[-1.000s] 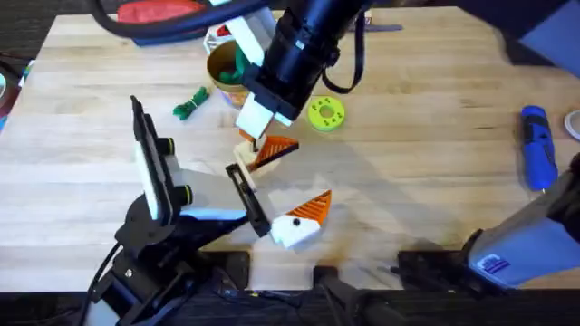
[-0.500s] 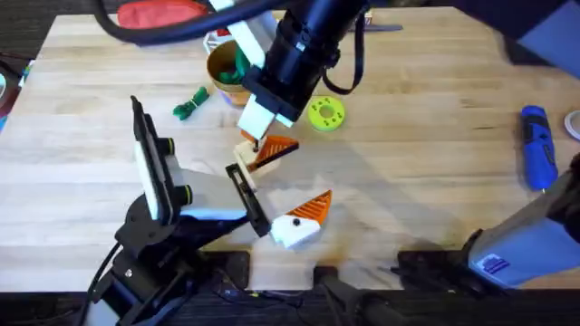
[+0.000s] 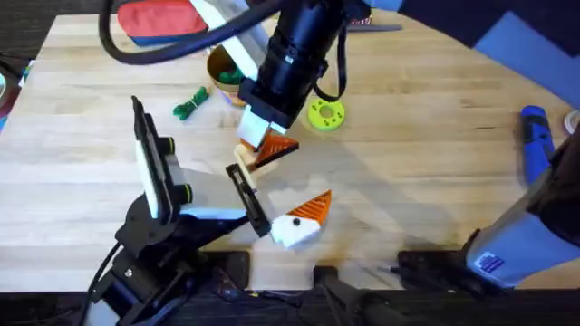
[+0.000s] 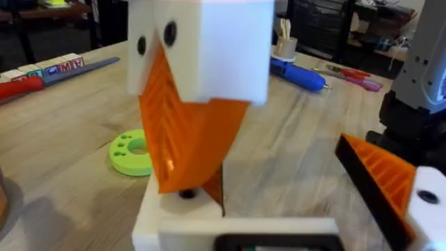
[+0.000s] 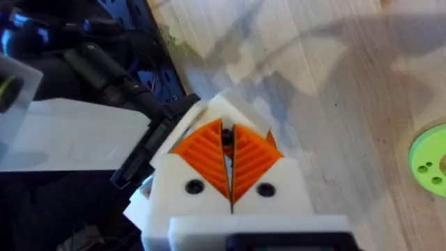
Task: Pick up the gripper from the table and insert it into the empty holder that is missing its gripper. Then pick up a screw, insert it into the mounting hole, and use the screwdriver to tighten it. Finally, clean up the table by picking up the vegetable and placing it into the bucket.
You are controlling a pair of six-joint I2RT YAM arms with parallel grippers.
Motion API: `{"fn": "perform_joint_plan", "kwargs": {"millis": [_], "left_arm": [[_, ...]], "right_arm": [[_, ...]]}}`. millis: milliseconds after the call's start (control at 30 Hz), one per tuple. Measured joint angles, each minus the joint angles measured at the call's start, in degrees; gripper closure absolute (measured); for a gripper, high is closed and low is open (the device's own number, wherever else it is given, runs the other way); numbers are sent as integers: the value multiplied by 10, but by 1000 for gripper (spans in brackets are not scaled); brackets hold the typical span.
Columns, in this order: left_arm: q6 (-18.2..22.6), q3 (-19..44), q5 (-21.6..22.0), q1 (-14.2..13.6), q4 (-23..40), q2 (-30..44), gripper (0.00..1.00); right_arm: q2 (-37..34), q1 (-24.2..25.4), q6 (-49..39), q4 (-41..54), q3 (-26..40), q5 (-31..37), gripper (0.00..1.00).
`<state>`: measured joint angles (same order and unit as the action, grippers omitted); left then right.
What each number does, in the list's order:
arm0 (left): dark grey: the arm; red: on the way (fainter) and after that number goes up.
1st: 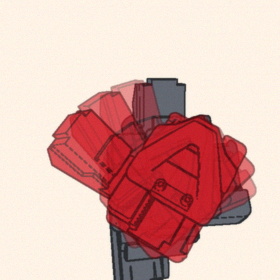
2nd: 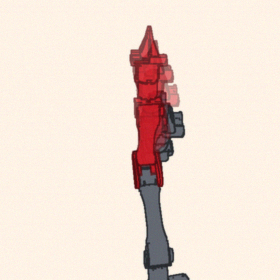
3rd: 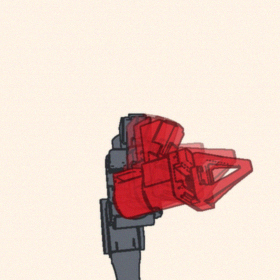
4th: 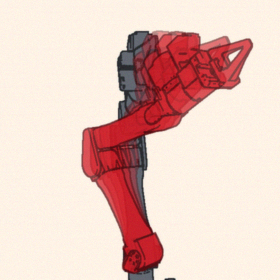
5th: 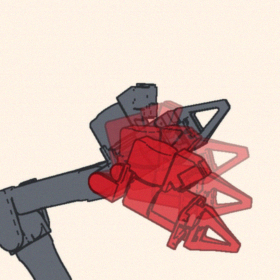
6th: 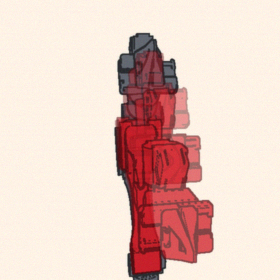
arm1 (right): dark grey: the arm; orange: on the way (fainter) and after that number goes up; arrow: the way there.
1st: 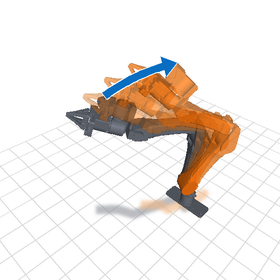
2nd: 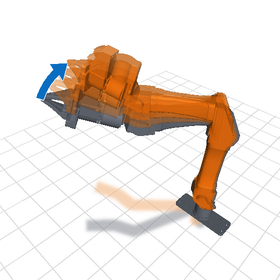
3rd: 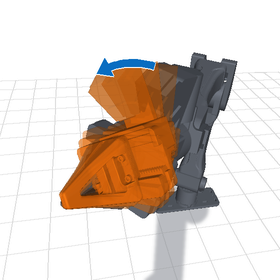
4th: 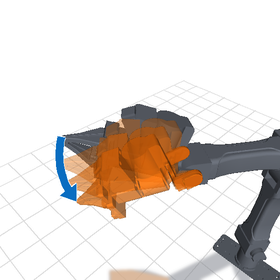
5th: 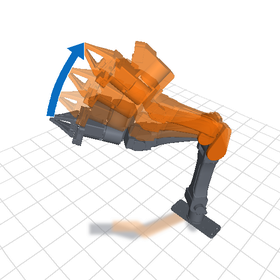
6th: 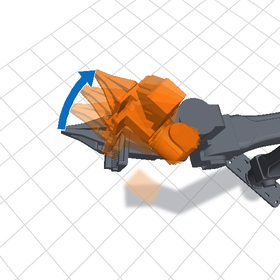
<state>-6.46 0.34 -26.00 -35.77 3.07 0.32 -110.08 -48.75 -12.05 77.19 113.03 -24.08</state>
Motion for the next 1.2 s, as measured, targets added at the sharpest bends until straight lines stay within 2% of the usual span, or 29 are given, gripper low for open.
{"fn": "perform_joint_plan", "kwargs": {"millis": [100, 133, 200, 400, 600, 633, 800, 1000, 1067, 1200], "left_arm": [[0, 0, 0, 0, 0, 0, 15], [0, 0, 0, 0, 0, 0, 15], [-2, 0, 0, 0, 0, 0, 14], [-8, 0, -3, 0, -1, 1, 14], [-4, 0, -3, 0, 0, 0, 15], [-2, 0, -3, 0, 0, 0, 15], [0, 0, -3, 0, 0, 0, 15], [0, 0, -3, 0, 0, 0, 15], [0, 0, -3, 0, -1, 0, 92], [1, 0, -4, 0, -1, 0, 343]], "right_arm": [[0, 0, 0, 0, 0, 0, 998], [0, 0, 0, 1, 0, -1, 932], [0, 0, 0, 5, 0, -5, 639], [5, 6, 13, 19, 5, -14, 41], [39, 56, 18, 52, 5, 5, 8], [81, 88, 18, 72, 6, 18, 8], [169, 122, 23, 81, 1, 32, 9], [299, 141, 43, 53, -110, 50, 9], [349, 141, 56, 35, -163, 52, 9], [444, 142, 93, 20, -249, 57, 8]]}}
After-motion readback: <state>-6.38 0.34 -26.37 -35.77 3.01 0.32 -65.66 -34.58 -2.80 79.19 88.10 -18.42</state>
